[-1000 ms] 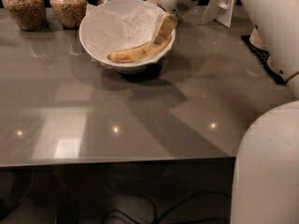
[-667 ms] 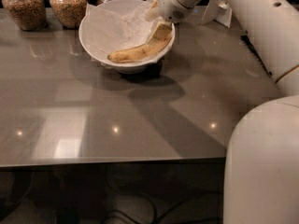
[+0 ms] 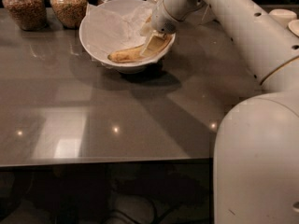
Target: Pick banana from white bowl
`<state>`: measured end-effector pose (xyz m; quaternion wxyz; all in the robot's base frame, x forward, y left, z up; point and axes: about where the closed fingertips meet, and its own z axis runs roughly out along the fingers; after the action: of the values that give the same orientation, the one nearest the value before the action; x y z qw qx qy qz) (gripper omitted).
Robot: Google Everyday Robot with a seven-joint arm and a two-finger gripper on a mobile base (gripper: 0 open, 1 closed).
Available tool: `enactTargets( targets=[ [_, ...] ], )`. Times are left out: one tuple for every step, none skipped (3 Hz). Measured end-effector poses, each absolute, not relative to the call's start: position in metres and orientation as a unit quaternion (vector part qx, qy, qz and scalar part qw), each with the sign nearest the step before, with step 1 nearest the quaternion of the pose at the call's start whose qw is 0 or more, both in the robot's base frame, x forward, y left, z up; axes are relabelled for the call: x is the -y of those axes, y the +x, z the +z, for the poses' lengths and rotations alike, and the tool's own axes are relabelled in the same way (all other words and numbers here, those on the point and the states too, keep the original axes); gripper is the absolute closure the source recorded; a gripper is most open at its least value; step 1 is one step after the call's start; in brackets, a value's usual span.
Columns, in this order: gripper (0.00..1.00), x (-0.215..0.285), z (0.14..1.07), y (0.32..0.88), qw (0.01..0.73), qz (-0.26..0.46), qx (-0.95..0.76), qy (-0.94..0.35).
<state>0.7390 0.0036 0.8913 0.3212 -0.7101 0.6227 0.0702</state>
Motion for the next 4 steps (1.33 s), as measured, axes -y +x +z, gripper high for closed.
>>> enactTargets(
  targets=[
    [0.37, -0.013, 0.876, 0.743, 0.302, 0.072, -0.619, -0.722],
    [0.39, -0.019, 0.862, 0.747, 0.275, 0.058, -0.611, -0.74],
    [0.46, -0.022, 0.852, 0.749, 0.249, 0.035, -0.6, -0.759],
    [0.64, -0.02, 0.847, 0.75, 0.226, 0.011, -0.591, -0.774]
  ],
)
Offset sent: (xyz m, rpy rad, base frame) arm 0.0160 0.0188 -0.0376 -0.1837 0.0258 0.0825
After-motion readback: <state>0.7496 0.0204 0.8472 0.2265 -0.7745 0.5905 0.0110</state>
